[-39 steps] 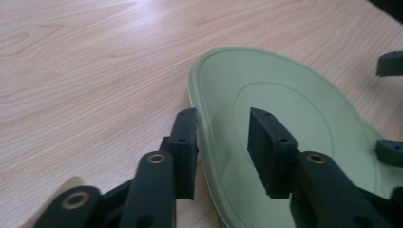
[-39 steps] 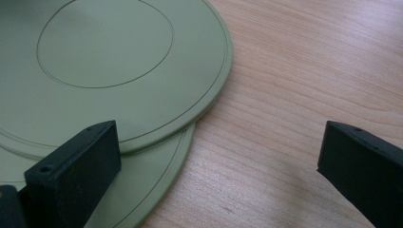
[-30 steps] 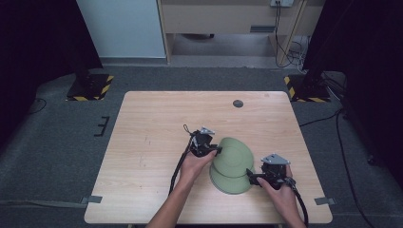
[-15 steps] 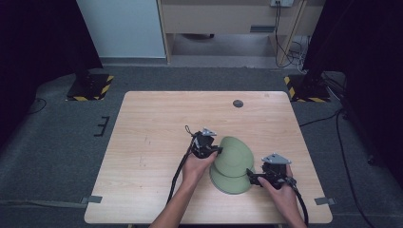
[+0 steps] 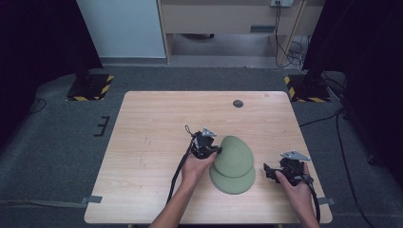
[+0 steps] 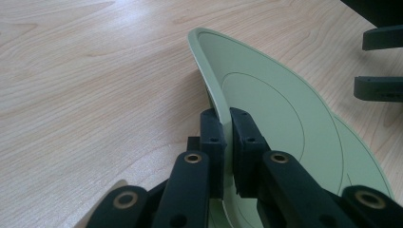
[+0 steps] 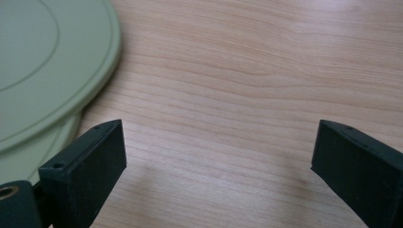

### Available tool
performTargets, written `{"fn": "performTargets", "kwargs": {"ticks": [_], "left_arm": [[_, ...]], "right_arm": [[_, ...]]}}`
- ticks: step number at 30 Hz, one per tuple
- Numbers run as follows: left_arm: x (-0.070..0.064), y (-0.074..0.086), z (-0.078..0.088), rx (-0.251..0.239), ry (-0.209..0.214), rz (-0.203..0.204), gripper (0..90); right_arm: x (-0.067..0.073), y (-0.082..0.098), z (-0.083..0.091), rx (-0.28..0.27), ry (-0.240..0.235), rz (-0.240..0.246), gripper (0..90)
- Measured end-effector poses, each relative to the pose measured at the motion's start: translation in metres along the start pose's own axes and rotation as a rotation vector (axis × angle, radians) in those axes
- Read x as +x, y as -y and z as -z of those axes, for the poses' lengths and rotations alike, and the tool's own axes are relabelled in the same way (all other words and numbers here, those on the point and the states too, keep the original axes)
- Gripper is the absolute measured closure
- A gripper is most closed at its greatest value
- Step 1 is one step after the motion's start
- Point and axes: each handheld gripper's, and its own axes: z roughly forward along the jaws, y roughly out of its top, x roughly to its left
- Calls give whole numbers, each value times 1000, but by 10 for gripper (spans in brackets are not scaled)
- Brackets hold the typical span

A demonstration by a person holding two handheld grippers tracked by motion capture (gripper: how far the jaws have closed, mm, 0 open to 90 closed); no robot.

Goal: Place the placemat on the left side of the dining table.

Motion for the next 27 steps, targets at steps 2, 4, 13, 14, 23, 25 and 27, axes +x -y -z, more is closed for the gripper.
{"fn": "performTargets", "kwargs": {"ticks": [2,4,13,14,23,25,27], "left_arm": [[0,0,0,-2,1,2,848],[0,0,0,-4,2,2,848],[-2,-2,3,-19,14,4,850],[-2,-2,4,-20,16,5,850],[-8,-7,11,-26,30,-12,852],[-12,-10,16,-36,36,-25,852],[-15,-13,20,-49,49,-25,852]], "right_arm": [[0,1,-2,9,7,2,45],[1,2,-4,23,14,13,45],[3,3,-9,43,13,3,15],[2,3,-9,44,13,3,12],[3,2,-10,47,18,-2,9],[3,2,-10,47,18,-2,9],[3,2,-10,47,18,-2,9]]}}
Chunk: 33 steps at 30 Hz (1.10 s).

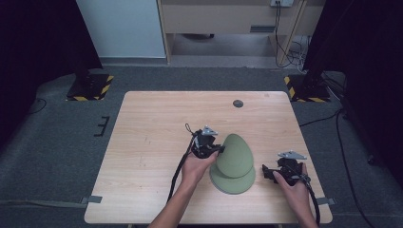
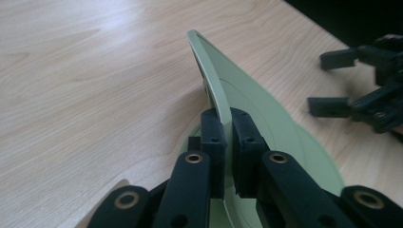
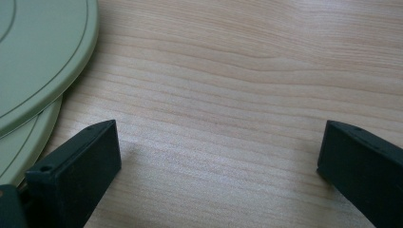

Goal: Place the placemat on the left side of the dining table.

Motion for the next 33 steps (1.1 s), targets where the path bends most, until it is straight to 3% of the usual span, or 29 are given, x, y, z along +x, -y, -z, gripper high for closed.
{"fn": "performTargets", "kwargs": {"ticks": [15,22,33], "left_arm": [[-17,-23,14,-62,95,17,855],[-21,-34,18,-95,118,20,855],[-21,-47,16,-106,94,16,855]], "right_arm": [[0,0,0,0,1,0,8],[0,0,0,0,0,-1,9],[0,0,0,0,0,-1,8]]}}
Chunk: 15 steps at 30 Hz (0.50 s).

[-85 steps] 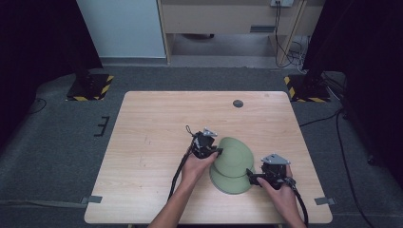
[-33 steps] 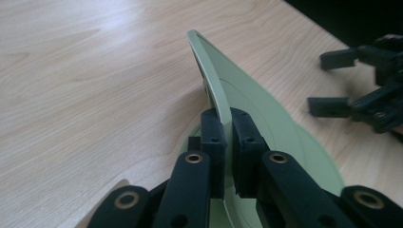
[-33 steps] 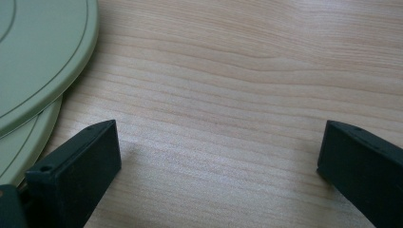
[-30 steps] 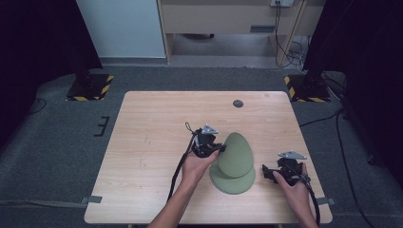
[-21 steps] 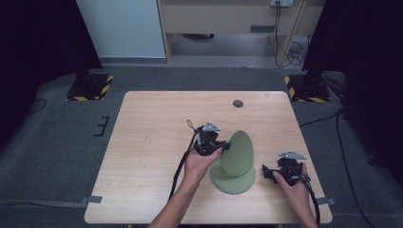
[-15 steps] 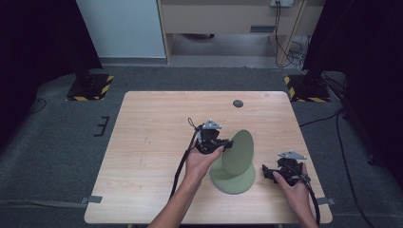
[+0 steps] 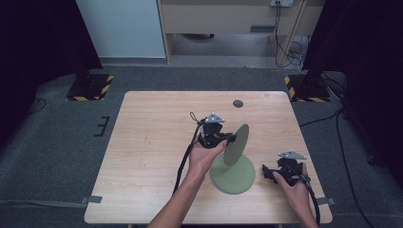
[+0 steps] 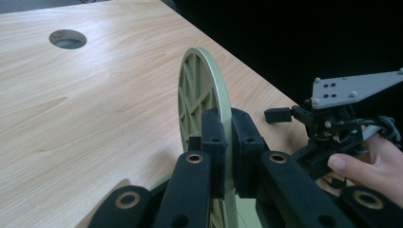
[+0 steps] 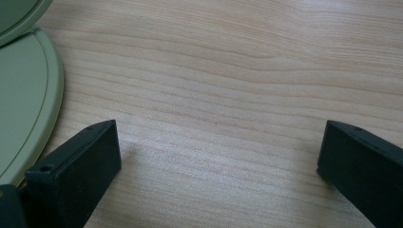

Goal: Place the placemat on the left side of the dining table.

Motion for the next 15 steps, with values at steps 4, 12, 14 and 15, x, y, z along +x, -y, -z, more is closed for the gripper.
{"fn": "performTargets", "kwargs": {"ticks": [4,12,14,15], "left_arm": [[1,-3,-2,1,-5,3,855],[-1,-8,-4,-1,-14,-1,855],[-2,-9,-4,1,-17,-3,855],[-2,-9,-5,2,-18,-3,855]], "right_arm": [[0,0,0,0,0,0,8],[0,0,0,1,-2,0,7],[0,0,0,0,-2,0,7],[0,0,0,1,-2,0,7]]}}
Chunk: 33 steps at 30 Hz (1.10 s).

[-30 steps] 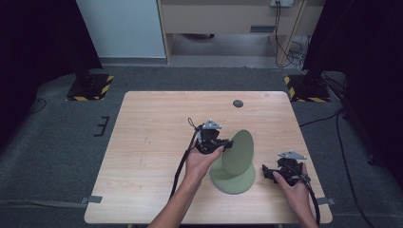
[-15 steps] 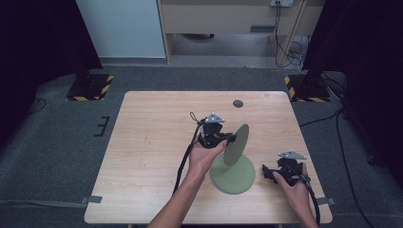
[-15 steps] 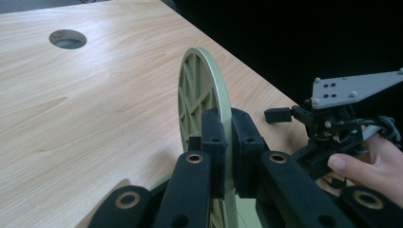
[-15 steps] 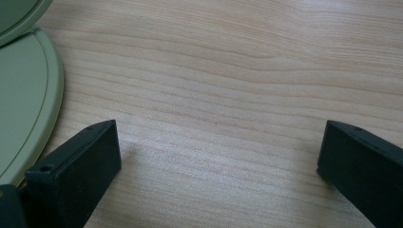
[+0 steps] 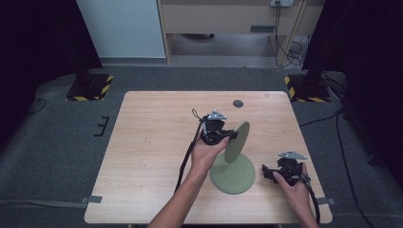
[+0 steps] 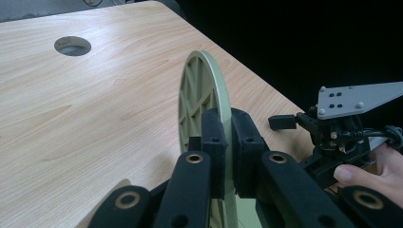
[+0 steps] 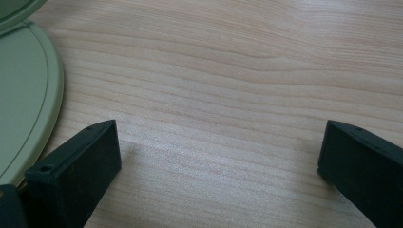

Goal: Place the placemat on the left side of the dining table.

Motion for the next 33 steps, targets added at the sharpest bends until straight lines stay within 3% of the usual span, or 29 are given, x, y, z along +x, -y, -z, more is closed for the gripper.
{"fn": "performTargets", "kwargs": {"ticks": [19,33], "left_arm": [[-8,-10,0,-10,-6,-12,855],[8,-17,30,-41,-52,-2,855]], "right_arm": [[-1,0,0,0,-6,2,6],[-1,0,0,-1,-5,2,6]]}}
